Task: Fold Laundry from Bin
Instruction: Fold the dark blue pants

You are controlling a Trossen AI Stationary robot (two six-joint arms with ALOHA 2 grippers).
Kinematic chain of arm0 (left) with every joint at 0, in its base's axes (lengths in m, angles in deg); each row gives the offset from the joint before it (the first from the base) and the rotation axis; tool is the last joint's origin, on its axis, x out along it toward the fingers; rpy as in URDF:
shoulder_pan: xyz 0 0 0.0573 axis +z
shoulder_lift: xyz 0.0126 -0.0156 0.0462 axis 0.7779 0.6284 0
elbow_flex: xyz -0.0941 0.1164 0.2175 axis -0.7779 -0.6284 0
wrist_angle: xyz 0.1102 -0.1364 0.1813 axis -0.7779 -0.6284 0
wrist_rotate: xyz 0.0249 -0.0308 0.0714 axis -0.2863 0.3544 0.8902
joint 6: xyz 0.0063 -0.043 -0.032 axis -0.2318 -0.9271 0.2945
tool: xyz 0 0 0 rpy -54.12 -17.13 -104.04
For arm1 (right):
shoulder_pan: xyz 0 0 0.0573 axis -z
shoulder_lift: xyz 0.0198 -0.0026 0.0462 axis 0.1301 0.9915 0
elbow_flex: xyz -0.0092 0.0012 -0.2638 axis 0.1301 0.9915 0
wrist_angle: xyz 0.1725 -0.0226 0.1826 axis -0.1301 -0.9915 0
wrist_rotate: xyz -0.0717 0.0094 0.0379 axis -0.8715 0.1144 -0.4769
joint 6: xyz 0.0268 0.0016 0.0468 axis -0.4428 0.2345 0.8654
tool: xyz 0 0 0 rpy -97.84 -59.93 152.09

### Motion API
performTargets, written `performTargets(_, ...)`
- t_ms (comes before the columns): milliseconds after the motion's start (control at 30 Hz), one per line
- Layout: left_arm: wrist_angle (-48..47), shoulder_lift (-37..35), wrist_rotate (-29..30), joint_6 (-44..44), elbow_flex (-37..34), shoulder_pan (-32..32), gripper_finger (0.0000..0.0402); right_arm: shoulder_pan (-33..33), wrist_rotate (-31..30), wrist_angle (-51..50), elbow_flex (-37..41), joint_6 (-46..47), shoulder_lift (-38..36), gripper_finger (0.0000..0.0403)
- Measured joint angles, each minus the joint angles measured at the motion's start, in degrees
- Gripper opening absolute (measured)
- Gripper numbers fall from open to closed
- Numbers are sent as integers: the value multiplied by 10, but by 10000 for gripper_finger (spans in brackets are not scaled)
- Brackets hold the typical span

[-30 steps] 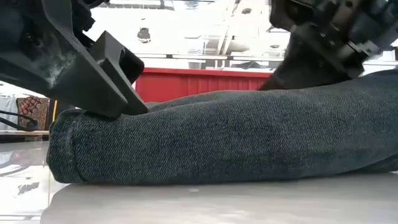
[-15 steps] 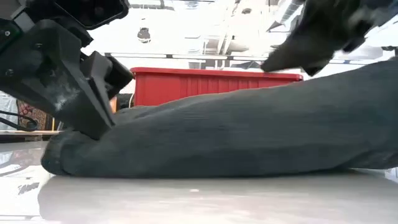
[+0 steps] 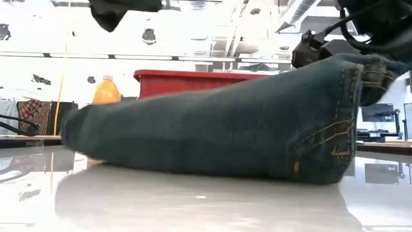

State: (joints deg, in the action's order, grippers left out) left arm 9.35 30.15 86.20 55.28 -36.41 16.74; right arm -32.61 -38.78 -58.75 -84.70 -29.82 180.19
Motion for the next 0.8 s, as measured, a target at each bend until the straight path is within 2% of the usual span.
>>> performTargets(100,-9,23,18,-3,-2,6,1,-2,-3,10,0,10,10,17)
performTargets(200,65,49,40,-30,0,18,1,4,0,22,1,17,7,17)
performTargets(300,186,115,-30,-30,0,41,0,11,-2,18,0,-13,-26,17)
performTargets(400,274,187,-105,-42,0,62,0,21,-34,11,-2,-55,-69,17)
performTargets(500,268,230,-155,-90,0,77,0,40,-45,9,-2,-75,-82,17)
performTargets(567,245,234,-178,-111,1,81,0,52,-42,4,-2,-72,-68,17)
performTargets(667,184,225,-185,-118,1,80,0,62,-38,-20,-2,-47,-23,17)
performTargets(800,63,175,-184,-111,1,80,0,48,-22,-6,-4,0,34,17)
